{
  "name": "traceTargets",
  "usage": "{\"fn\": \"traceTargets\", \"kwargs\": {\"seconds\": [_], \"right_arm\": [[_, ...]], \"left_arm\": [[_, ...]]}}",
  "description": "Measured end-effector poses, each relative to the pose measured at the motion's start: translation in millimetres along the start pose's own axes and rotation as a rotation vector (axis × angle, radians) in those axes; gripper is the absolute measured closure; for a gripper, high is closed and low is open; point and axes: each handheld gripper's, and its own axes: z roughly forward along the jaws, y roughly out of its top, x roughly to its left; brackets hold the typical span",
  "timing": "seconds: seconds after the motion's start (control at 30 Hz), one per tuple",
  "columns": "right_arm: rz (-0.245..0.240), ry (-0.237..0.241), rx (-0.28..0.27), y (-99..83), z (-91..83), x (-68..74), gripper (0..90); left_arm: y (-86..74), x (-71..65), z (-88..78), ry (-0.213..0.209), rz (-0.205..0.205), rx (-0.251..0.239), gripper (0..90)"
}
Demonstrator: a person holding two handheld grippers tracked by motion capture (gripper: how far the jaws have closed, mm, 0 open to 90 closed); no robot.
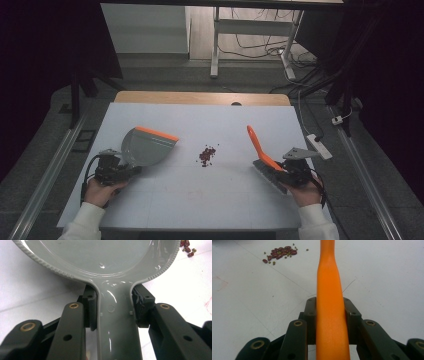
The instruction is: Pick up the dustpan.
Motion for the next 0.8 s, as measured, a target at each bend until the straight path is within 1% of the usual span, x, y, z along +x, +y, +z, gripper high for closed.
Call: {"fn": "traceTargets", "kwargs": {"seconds": [0.07,0.13,0.27,0.37,0.53,0.63,0.8], "right_arm": [[0.000,-0.002,0.002,0.2,0.4,0.1,70.2],[0.001,-0.004,0.005,0.2,0.7,0.0,70.1],[0.005,-0.007,0.005,0.2,0.6,-0.3,70.2],[0.005,-0.010,0.005,0.2,0.5,-0.9,70.2],[0.003,-0.015,0.009,0.0,0.8,-1.0,70.2],[0.003,-0.015,0.006,0.3,0.4,-0.4,70.2],[-0.002,-0.012,0.006,0.4,0.7,0.0,70.2]], "left_arm": [[3.8,-0.2,3.3,-0.007,0.013,0.001,61.3],[8.1,-2.2,6.2,-0.003,0.047,0.001,61.4],[15.5,-4.5,8.7,-0.010,0.099,-0.015,61.4],[17.7,-6.0,8.3,-0.028,0.133,-0.028,61.4],[15.7,-9.6,3.8,-0.058,0.157,-0.034,61.4],[14.1,-12.1,0.7,-0.092,0.184,-0.034,61.5],[12.0,-18.8,-3.6,-0.123,0.220,-0.035,61.4]]}}
